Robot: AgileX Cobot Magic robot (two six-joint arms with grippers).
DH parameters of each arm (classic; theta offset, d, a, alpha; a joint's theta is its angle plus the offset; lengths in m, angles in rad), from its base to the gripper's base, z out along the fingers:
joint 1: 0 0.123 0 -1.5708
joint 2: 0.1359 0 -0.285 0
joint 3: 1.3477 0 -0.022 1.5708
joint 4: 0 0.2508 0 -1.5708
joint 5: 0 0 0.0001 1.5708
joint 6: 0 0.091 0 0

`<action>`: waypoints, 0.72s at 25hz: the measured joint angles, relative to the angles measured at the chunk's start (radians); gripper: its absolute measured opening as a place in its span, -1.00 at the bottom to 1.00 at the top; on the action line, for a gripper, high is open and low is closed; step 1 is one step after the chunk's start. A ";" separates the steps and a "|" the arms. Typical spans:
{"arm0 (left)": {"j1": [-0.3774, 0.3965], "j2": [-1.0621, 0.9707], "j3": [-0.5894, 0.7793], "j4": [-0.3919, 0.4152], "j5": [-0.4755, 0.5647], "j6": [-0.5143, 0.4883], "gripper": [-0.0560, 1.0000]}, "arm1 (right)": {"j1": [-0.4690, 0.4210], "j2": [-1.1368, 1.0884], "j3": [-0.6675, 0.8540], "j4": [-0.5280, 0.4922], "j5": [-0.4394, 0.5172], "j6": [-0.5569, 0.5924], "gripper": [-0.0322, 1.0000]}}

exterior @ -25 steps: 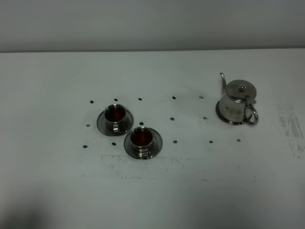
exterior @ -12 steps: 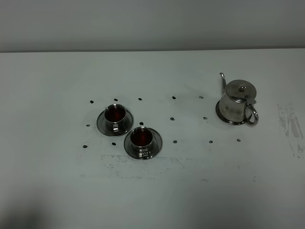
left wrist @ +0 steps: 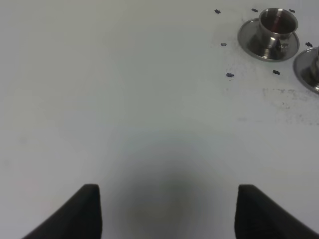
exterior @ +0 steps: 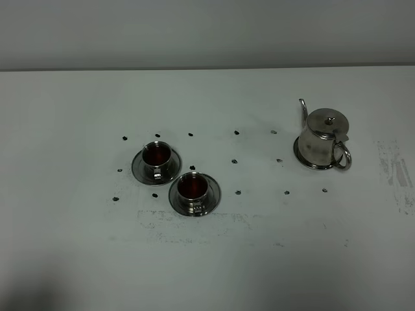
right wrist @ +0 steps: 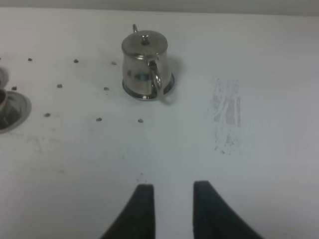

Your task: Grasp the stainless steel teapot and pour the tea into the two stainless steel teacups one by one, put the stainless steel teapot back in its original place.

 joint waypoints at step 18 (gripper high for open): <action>0.000 0.000 0.000 0.000 0.000 0.000 0.18 | 0.000 -0.001 0.029 -0.008 0.033 0.005 -0.52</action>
